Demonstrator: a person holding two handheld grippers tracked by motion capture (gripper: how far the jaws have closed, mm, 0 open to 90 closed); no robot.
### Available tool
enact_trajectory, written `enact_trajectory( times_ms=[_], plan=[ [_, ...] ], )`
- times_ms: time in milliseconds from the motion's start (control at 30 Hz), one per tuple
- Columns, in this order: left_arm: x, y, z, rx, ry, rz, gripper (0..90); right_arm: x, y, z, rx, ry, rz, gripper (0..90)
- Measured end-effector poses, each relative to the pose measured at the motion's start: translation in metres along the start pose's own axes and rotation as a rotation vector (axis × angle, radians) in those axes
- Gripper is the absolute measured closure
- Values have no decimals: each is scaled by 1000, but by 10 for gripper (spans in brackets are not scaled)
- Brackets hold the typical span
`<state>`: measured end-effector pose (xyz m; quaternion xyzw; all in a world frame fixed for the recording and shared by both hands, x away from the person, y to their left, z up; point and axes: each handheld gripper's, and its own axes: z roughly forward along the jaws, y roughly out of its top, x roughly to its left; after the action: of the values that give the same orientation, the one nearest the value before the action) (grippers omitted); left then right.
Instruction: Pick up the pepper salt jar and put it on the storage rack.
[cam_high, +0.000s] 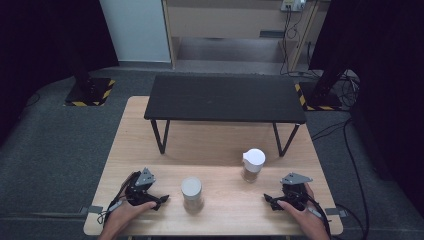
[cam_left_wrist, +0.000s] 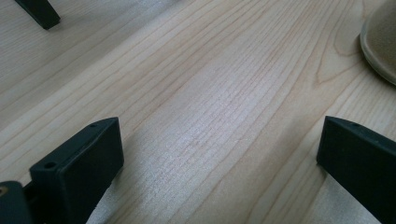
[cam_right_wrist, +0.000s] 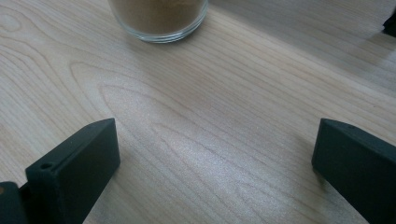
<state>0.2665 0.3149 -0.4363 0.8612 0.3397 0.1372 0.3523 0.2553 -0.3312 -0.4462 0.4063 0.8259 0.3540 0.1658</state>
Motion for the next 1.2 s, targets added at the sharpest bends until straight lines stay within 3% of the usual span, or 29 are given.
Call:
enact_trajectory(
  times_ms=[300, 833, 1200],
  plan=[
    [-6, 3, -9, -44, -24, 50, 19, 0, 0, 0, 0, -2, 2, 16],
    [-11, 9, -14, -82, -146, 160, 19, 1, 0, 0, 0, -2, 2, 16],
    [-11, 8, -18, -132, -188, 170, 15, 1, 0, 0, 0, -2, 2, 16]
  ],
)
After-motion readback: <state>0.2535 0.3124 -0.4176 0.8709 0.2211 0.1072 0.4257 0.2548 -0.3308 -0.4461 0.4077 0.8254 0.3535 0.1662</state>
